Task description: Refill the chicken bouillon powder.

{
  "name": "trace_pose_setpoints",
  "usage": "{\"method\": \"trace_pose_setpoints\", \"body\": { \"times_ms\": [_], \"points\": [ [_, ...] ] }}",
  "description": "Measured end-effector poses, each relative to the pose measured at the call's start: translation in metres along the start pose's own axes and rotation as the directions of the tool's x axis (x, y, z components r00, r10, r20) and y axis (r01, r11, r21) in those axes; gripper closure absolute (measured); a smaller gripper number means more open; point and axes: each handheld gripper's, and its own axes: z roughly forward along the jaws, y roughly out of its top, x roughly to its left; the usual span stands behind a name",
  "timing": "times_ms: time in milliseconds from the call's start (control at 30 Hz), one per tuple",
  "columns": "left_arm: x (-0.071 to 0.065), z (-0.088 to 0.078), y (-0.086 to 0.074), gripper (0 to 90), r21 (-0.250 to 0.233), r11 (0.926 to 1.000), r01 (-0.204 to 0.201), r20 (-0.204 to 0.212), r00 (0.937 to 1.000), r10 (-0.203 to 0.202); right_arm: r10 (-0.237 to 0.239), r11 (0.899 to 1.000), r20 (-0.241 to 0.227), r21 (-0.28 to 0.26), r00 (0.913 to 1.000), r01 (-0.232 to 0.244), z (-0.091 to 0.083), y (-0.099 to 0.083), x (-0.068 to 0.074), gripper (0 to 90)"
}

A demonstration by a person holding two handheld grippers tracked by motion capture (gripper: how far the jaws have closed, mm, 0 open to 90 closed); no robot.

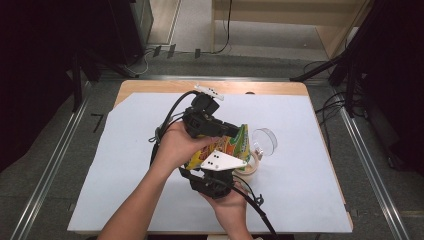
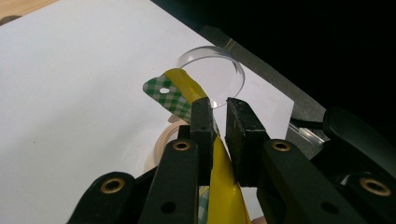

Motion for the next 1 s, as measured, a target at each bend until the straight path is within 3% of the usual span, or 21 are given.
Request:
{"method": "trace_pose_setpoints", "body": {
  "times_ms": [1000],
  "points": [
    [0.0029,0.0013,-0.0006,81.2,-0.005,0.9999,0.011,0.004,0.9999,-0.011,-0.015,1.000,0.006,0.013,0.9999,0.015,0.0000,0.0003,-0.0009,70.1]
  ]
}}
